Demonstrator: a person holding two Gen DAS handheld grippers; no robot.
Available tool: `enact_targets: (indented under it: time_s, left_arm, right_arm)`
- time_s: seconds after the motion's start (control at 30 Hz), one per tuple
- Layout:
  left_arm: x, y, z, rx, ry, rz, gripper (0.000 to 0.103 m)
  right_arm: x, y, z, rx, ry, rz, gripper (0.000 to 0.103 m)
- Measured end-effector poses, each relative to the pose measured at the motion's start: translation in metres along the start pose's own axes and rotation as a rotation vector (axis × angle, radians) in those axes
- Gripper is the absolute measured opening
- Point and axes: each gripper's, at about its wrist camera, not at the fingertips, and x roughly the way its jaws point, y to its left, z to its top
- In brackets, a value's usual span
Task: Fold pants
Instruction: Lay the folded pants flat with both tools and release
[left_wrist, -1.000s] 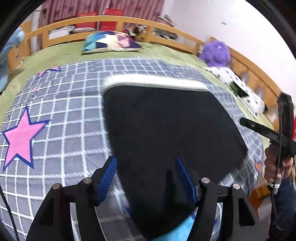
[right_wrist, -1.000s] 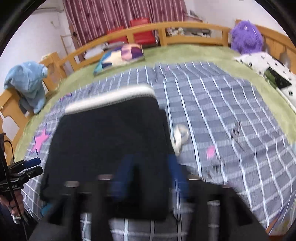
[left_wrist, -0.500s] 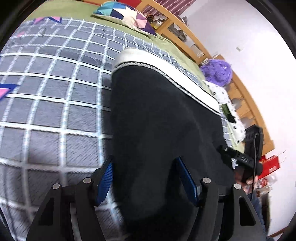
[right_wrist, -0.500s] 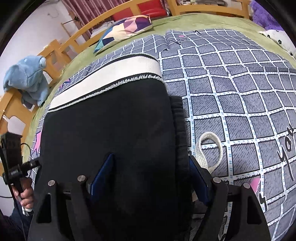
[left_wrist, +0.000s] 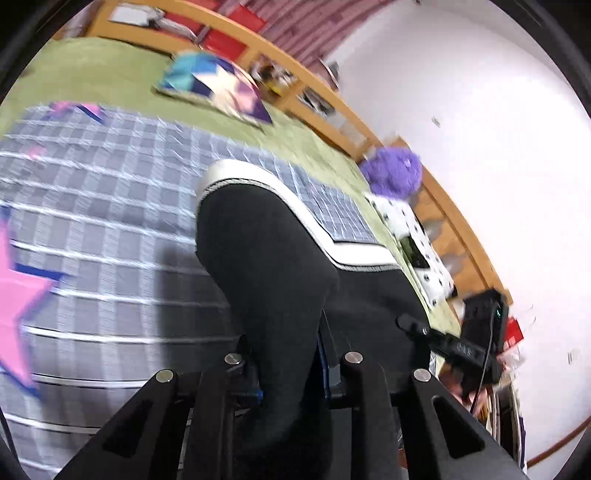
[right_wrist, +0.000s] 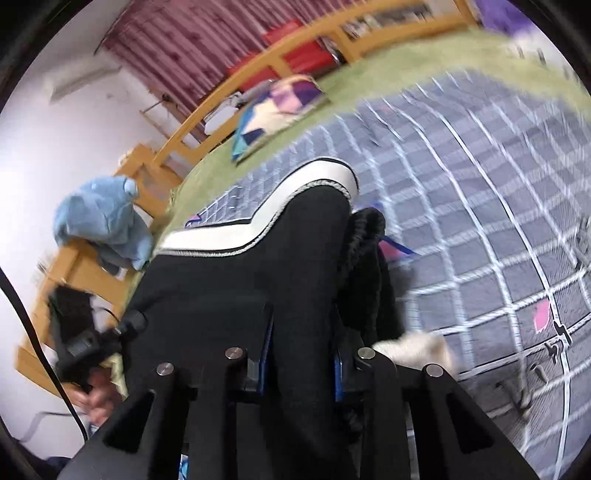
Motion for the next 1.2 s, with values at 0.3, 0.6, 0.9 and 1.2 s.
enact_targets:
  time_s: [0.3, 0.6, 0.9, 1.2]
  left_arm:
    - [-0.073, 0.114, -0.001, -0.015, 0.022, 0.286, 0.025]
    - [-0.071, 0.094, -0.010, 0.174, 0.011, 0.526, 0.059]
    - [-0.050, 0.071, 0.046, 0.217, -0.109, 0.471, 0.068]
    - [0.017, 0.095, 0.038, 0.260, 0.039, 0.594, 0.071]
  right_arm:
    - [0.125, 0.116, -0.029, -0.079, 0.162, 0.130, 0.025]
    - [0.132, 0.108, -0.030, -0.150, 0.172, -0.030, 0.048]
    - [0.123, 0.192, 0.013, -0.431, -0.046, -0.088, 0.046]
    - [0.195, 0.149, 0.027, -0.352, 0.060, -0.158, 0.034]
